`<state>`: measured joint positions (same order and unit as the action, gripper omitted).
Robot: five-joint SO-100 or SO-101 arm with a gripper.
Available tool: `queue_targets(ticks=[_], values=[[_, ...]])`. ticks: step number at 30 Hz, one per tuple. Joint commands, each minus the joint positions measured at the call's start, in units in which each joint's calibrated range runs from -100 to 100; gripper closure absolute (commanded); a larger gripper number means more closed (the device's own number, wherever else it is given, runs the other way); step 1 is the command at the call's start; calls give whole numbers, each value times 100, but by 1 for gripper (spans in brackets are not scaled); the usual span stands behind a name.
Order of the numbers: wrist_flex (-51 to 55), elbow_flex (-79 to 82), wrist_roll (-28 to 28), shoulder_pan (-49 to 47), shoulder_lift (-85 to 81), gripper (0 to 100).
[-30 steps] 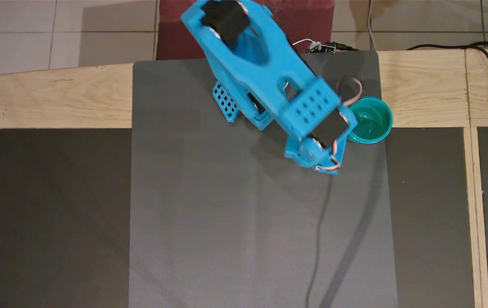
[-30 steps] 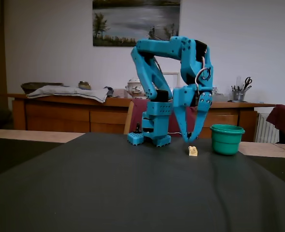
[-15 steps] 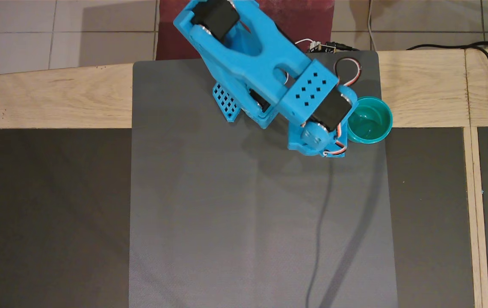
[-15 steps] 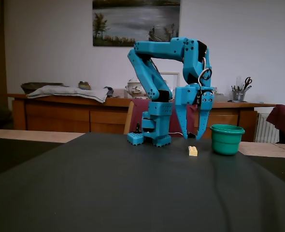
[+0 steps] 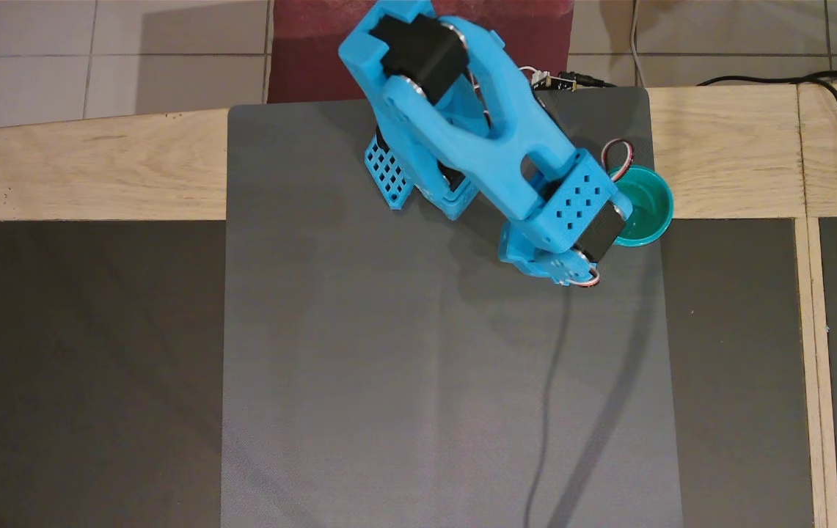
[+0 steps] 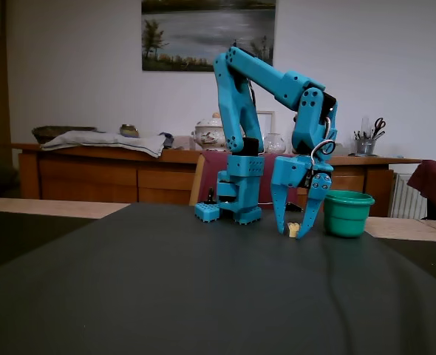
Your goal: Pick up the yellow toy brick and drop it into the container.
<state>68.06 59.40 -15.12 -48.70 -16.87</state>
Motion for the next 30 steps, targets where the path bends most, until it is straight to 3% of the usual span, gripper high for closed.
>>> queue_targets(ticks=[1, 30], values=[[-85, 62, 7, 7, 35, 91], [386, 71, -166, -39, 9, 91]])
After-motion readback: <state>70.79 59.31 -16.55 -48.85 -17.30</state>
